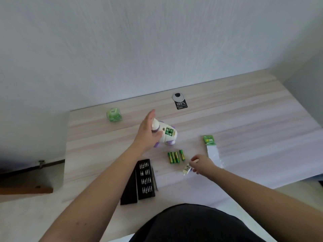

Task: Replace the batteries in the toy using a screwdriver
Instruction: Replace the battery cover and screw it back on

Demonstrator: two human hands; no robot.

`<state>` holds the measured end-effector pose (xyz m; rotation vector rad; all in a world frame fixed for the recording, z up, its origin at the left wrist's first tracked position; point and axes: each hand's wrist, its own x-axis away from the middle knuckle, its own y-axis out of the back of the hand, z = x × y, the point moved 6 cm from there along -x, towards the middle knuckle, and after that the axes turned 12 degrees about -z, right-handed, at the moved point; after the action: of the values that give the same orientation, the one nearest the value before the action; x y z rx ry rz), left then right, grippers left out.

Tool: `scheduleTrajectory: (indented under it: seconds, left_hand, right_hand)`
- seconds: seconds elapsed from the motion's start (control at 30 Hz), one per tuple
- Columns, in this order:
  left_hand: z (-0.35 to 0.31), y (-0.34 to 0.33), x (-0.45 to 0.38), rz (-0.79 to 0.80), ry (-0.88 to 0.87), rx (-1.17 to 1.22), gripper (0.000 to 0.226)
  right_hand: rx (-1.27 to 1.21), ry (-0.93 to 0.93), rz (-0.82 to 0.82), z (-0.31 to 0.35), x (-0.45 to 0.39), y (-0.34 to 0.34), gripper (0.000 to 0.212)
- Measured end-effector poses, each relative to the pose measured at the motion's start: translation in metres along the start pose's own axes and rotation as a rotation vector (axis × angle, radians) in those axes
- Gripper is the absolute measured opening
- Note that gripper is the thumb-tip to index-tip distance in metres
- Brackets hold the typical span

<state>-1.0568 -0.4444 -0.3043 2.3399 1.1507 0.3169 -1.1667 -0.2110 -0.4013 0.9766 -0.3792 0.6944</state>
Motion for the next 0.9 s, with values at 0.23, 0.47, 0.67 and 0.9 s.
scheduleTrajectory:
  seconds: [0.23,0.47,0.67,0.9]
  left_hand:
    - [0.004,0.013,0.013,-0.043,-0.074,0.001,0.081]
    - [0.01,0.029,0.028,-0.142,-0.087,-0.033,0.069]
    - [0.004,0.05,0.069,-0.362,-0.183,-0.005,0.041]
    - [-0.025,0.019,0.113,-0.163,-0.394,-0.016,0.035]
  right_hand:
    - [0.185,-0.002,-0.077,-0.007,0.012,-0.015,0.031]
    - [-0.119,-0.106,-0.041,-0.016,0.019,-0.021,0.03]
    - [-0.338,-0.124,0.056,-0.012,0.035,-0.02,0.036]
    - [-0.688,-0.022,0.112,0.044,0.072,-0.001,0.035]
